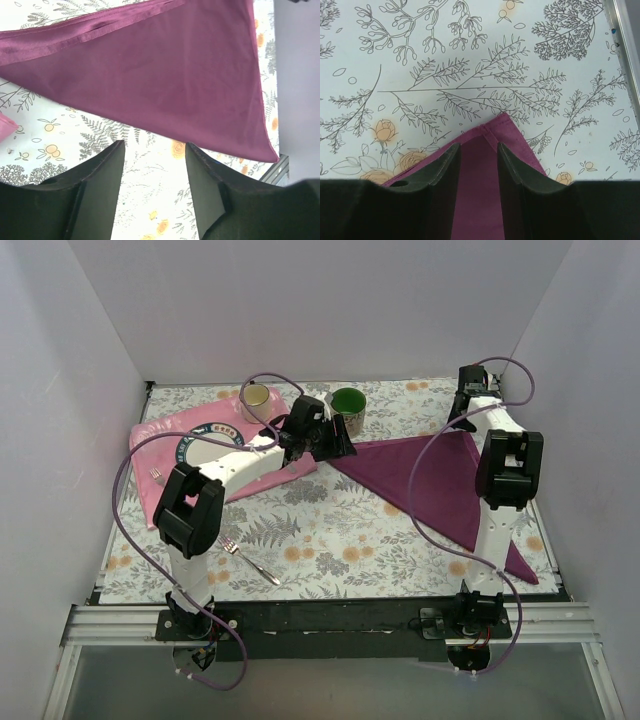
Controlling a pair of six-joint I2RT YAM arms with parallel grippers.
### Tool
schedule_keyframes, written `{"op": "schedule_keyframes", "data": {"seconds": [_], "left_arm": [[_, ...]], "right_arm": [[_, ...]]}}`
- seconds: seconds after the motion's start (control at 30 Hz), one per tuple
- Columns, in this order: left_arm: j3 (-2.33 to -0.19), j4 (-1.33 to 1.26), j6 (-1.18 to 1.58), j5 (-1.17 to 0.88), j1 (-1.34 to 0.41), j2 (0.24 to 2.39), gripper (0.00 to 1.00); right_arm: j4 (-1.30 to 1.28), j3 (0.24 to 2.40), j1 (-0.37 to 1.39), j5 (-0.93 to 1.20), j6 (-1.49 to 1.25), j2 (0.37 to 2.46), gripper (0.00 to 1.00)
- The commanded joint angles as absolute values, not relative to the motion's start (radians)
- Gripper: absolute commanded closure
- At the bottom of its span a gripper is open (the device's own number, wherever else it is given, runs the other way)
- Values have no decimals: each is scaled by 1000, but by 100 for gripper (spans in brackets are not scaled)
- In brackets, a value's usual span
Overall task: Fold the napkin, place the utensils inside, and roll it up
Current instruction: Fold the napkin
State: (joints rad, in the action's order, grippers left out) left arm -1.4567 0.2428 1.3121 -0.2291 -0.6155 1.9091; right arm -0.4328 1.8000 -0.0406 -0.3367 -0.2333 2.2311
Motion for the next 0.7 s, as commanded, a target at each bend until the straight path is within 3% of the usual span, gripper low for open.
{"op": "schedule_keyframes", "data": {"seconds": [0.0,0.17,0.37,0.67], "left_arm": [[-1428,241,1315,-259,-620,1829,48],[-1425,250,1316,-262,-626,1827,47],[-1428,252,1313,-253,-629,1825,46],[-1450,256,1307,-250,-629,1827,45]], "right_arm": [[-437,1879,-67,-333,-209,2269,57],[-411,1879,-74,-319,-192,2286,57],[-414,1898,-77,-295,-195,2309,65],[-399,1896,-77,-245,-193,2318,62]]}}
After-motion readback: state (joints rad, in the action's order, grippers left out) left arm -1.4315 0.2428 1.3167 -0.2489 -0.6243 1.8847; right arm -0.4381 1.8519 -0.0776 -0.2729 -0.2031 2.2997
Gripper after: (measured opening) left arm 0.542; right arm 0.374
